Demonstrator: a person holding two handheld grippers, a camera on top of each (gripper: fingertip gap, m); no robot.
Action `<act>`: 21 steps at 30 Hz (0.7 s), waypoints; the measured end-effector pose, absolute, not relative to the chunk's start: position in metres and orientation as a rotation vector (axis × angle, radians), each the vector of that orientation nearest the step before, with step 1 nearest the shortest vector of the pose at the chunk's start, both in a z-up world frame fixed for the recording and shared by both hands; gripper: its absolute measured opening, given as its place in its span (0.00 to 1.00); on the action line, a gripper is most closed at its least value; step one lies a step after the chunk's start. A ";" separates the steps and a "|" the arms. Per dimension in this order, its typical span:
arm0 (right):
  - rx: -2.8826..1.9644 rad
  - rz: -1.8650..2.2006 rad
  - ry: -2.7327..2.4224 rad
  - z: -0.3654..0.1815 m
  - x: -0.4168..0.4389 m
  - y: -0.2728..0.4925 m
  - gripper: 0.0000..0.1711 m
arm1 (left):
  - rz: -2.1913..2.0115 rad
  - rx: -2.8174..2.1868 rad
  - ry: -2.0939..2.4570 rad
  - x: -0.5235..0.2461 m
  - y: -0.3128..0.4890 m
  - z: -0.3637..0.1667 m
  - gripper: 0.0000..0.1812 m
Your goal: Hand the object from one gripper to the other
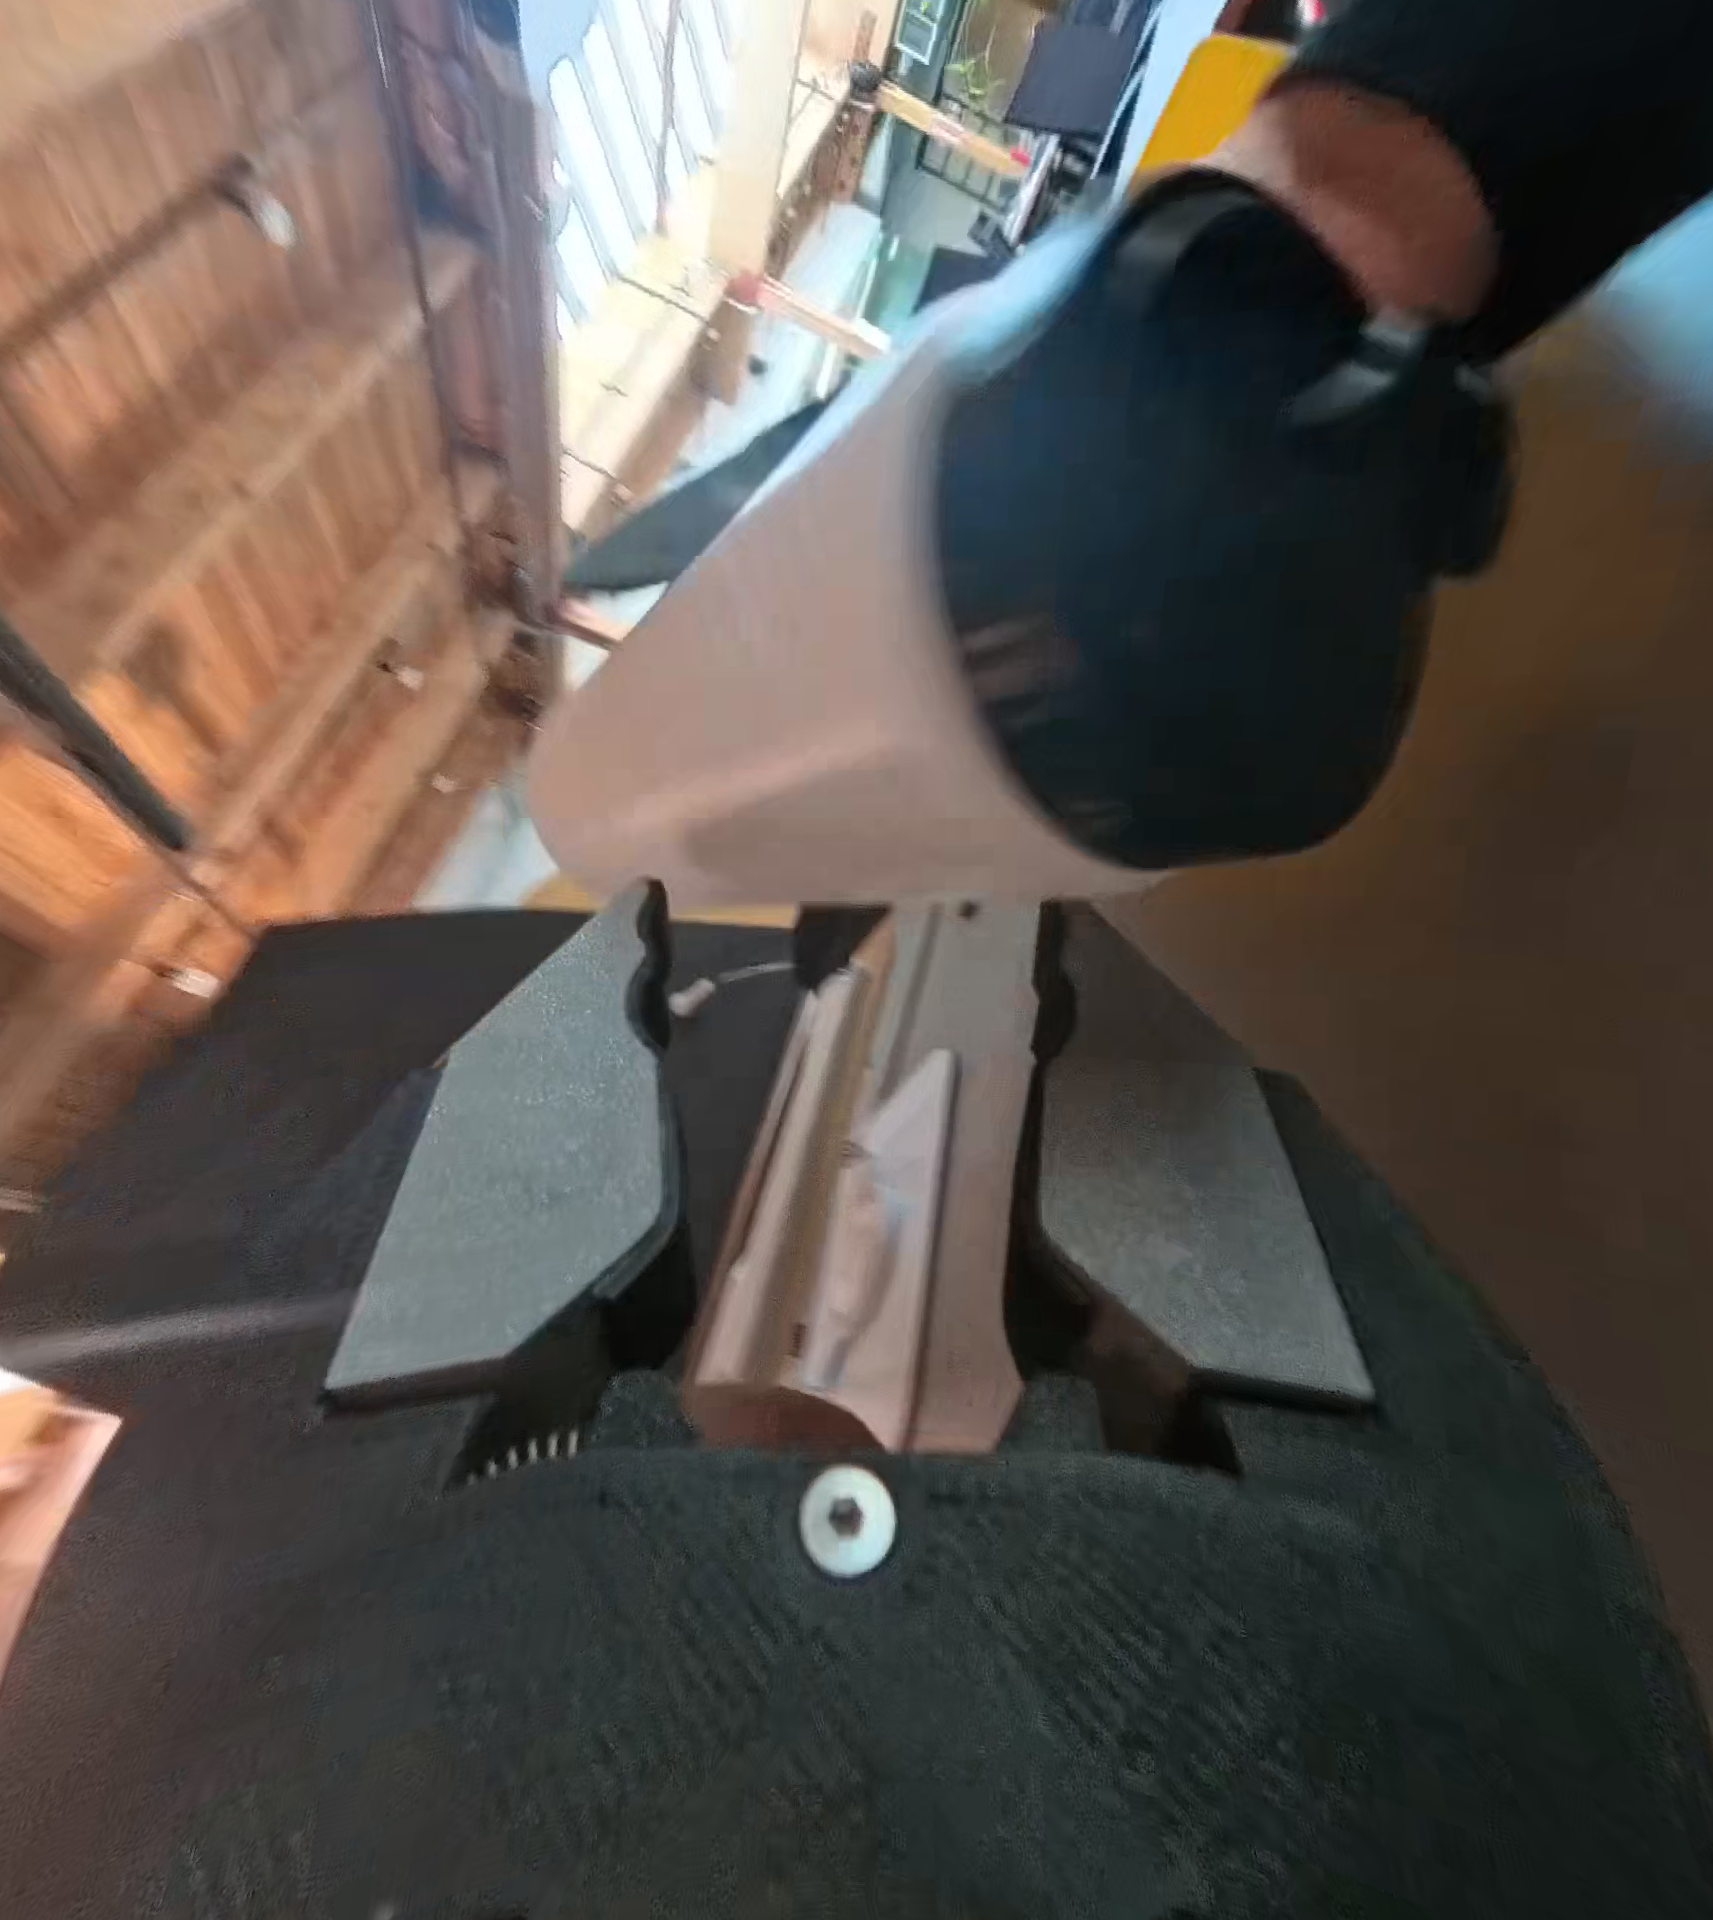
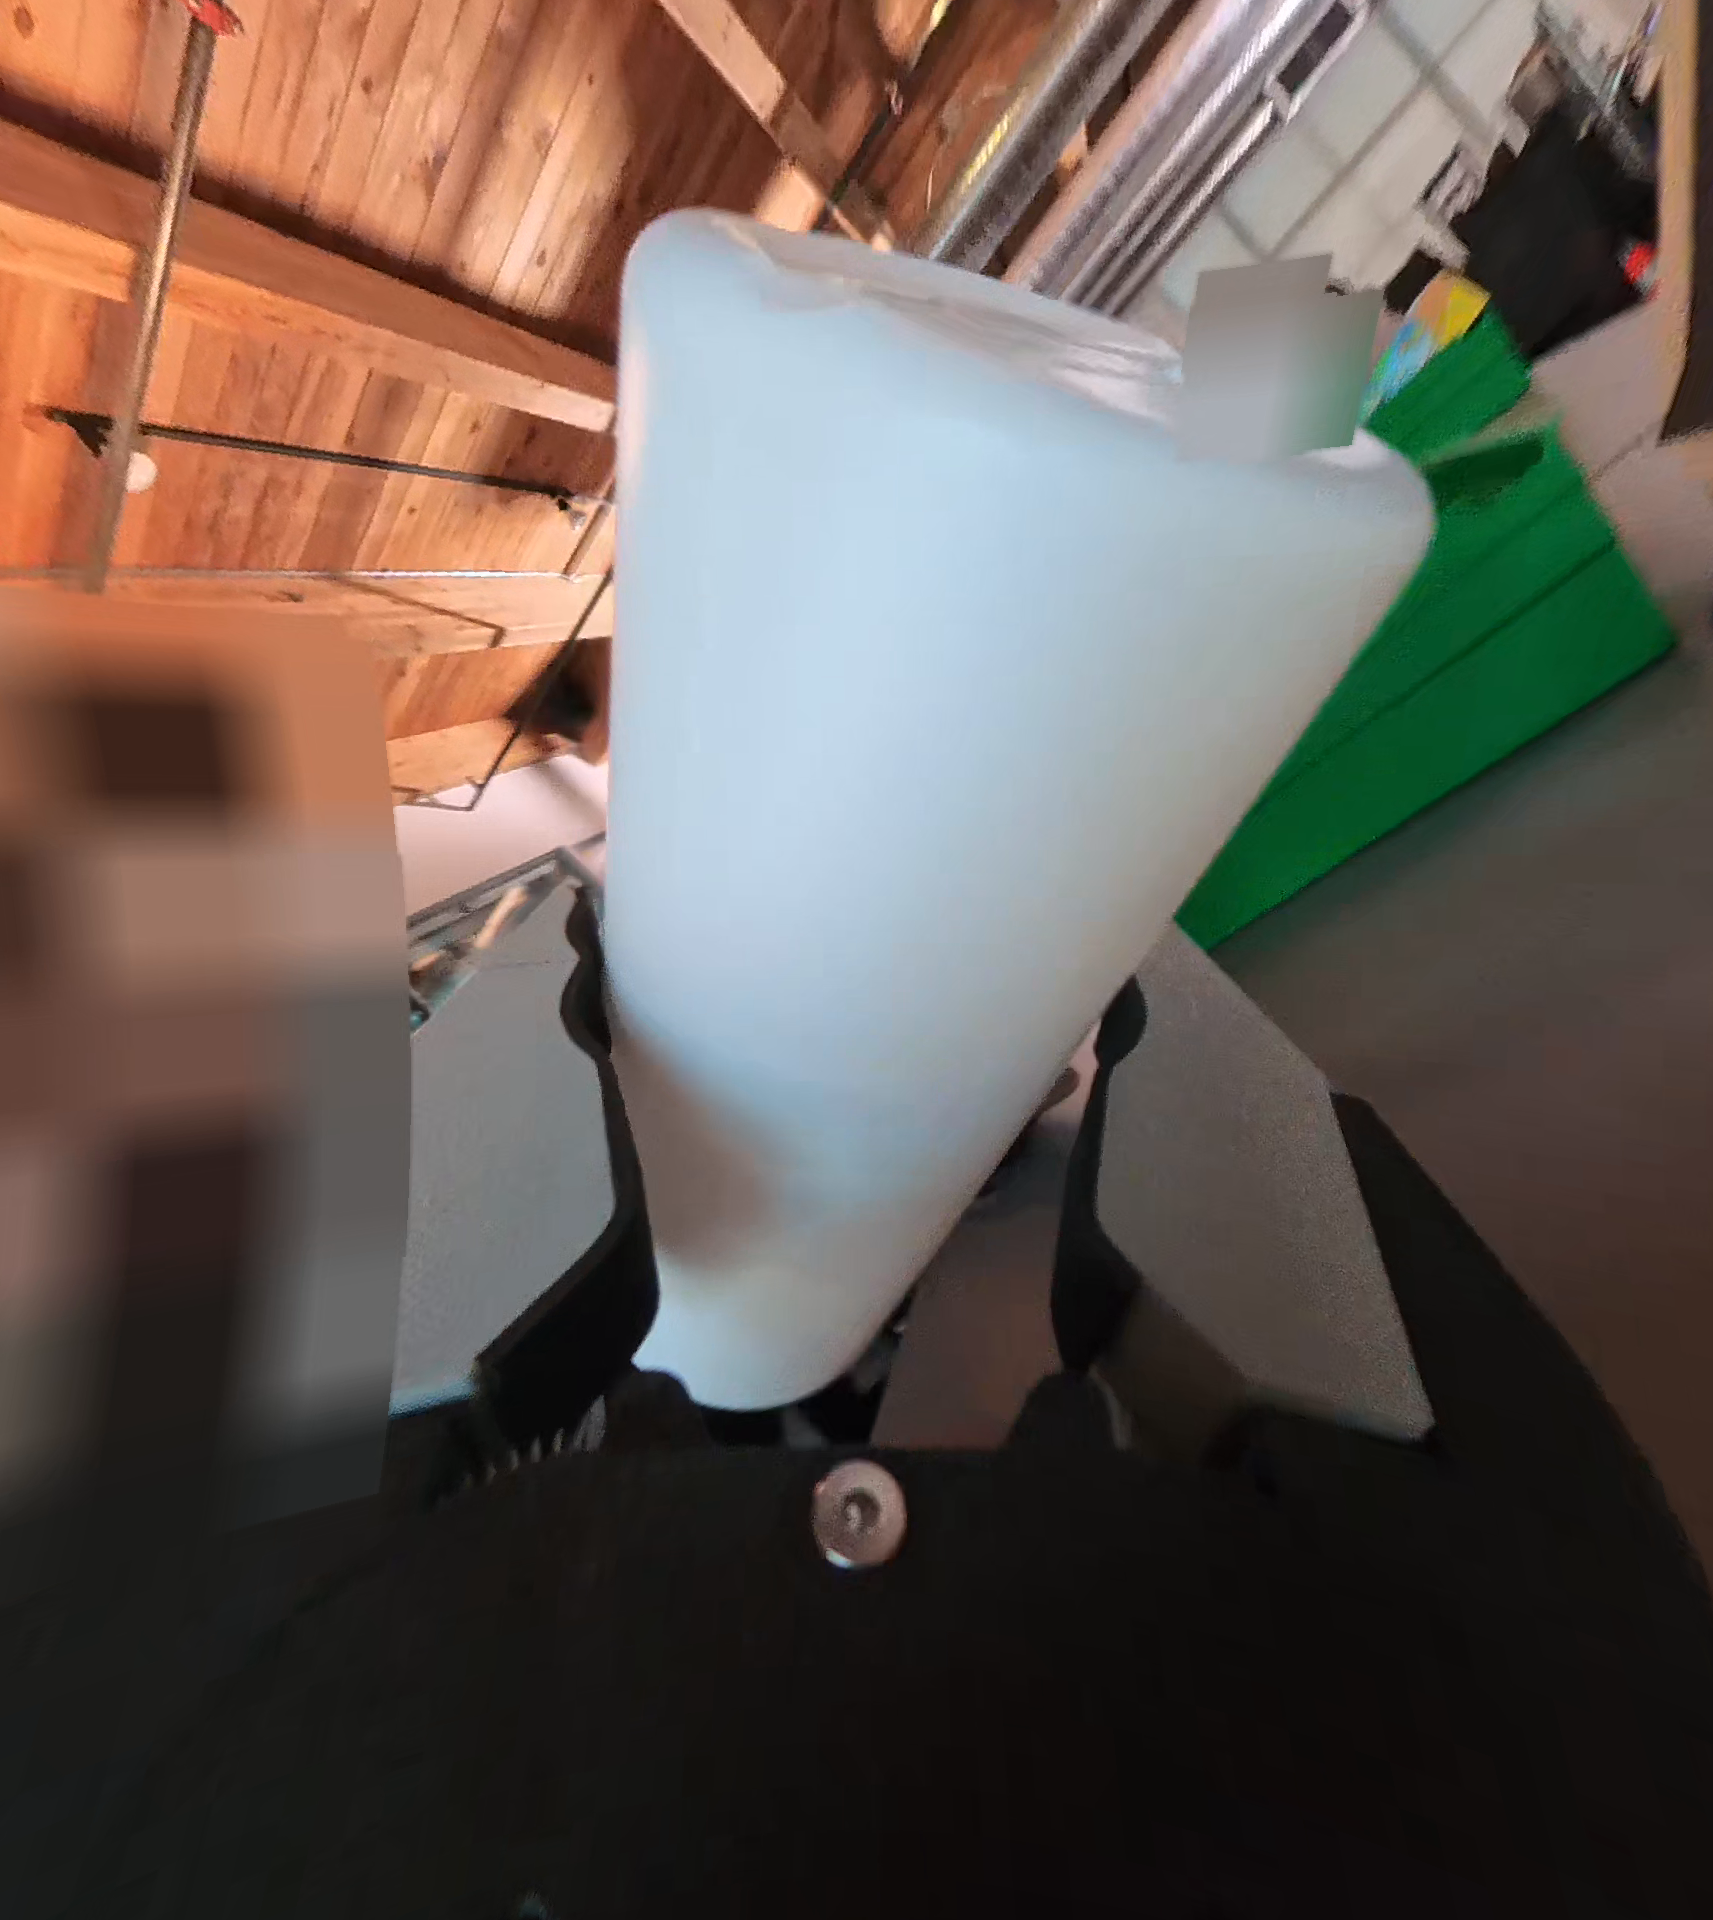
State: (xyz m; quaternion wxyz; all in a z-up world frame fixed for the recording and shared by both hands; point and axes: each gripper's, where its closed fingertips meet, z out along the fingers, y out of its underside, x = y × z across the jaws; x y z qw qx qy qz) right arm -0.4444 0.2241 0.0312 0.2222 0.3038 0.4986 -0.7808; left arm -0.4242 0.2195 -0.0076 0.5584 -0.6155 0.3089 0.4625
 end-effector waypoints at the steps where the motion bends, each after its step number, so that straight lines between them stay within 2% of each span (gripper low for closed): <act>1: 0.827 -2.212 1.397 0.036 -0.444 0.227 0.54 | 0.974 -1.509 0.677 -0.429 0.214 -0.008 0.38; 5: 0.877 -2.331 1.483 0.041 -0.449 0.238 0.51 | 0.535 -1.549 0.438 -0.439 0.191 0.008 0.38; 7: 0.957 -2.330 1.523 0.034 -0.456 0.241 0.51 | 0.273 -1.578 0.314 -0.441 0.190 0.008 0.32; 8: 0.994 -2.332 1.549 0.030 -0.460 0.242 0.51 | 0.176 -1.597 0.253 -0.443 0.192 0.006 0.32; 9: 1.027 -2.330 1.574 0.025 -0.464 0.243 0.51 | 0.110 -1.620 0.181 -0.447 0.196 0.003 0.33; 11: 1.076 -2.344 1.644 0.020 -0.468 0.245 0.51 | -0.056 -1.680 0.087 -0.446 0.203 -0.008 0.46; 15: 0.975 -2.454 1.843 0.032 -0.459 0.235 0.51 | -0.400 -1.672 -0.088 -0.436 0.215 -0.013 0.51; 18: 0.803 -2.499 2.016 0.037 -0.444 0.212 0.51 | -0.519 -1.712 -0.036 -0.411 0.225 -0.021 0.49; 21: 0.704 -2.494 2.067 0.034 -0.436 0.194 0.51 | -0.411 -1.788 0.065 -0.396 0.236 -0.037 0.47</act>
